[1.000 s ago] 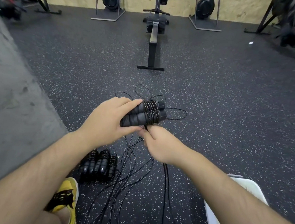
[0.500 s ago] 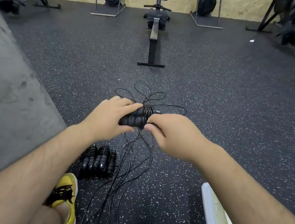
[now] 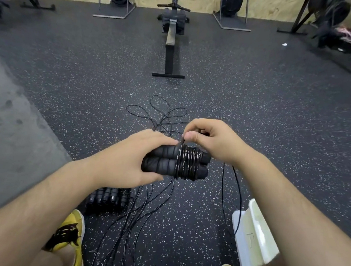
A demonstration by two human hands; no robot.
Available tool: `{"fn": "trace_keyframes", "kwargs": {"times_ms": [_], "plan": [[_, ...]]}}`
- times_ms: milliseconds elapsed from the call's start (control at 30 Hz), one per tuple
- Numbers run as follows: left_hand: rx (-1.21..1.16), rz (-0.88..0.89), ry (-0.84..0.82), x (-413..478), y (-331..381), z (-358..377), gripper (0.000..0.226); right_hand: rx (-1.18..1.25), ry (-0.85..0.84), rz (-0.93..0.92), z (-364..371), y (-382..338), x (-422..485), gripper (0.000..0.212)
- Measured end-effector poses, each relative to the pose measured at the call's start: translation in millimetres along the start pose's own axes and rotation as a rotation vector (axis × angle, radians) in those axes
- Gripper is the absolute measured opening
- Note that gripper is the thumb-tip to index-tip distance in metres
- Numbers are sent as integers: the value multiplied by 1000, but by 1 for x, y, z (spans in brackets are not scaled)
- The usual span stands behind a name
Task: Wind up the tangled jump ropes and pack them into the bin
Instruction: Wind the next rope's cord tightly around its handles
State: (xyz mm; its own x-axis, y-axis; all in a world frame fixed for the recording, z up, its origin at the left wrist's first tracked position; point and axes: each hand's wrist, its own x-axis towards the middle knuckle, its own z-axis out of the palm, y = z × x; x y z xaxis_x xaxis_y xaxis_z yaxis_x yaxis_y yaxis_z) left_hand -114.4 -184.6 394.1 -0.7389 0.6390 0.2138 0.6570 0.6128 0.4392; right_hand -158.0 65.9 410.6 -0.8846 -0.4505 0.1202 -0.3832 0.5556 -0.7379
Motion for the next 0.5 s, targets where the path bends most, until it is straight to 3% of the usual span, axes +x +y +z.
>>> {"fn": "trace_keyframes", "kwargs": {"times_ms": [133, 233, 500], "plan": [[-83, -39, 101, -2, 10, 0, 72, 197, -51, 120, 13, -5, -5, 22], [-82, -78, 207, -1, 9, -5, 73, 110, -112, 236, 43, -13, -5, 37], [0, -144, 264, -1, -12, -10, 74, 362, -80, 386, 74, -33, -5, 39]]}}
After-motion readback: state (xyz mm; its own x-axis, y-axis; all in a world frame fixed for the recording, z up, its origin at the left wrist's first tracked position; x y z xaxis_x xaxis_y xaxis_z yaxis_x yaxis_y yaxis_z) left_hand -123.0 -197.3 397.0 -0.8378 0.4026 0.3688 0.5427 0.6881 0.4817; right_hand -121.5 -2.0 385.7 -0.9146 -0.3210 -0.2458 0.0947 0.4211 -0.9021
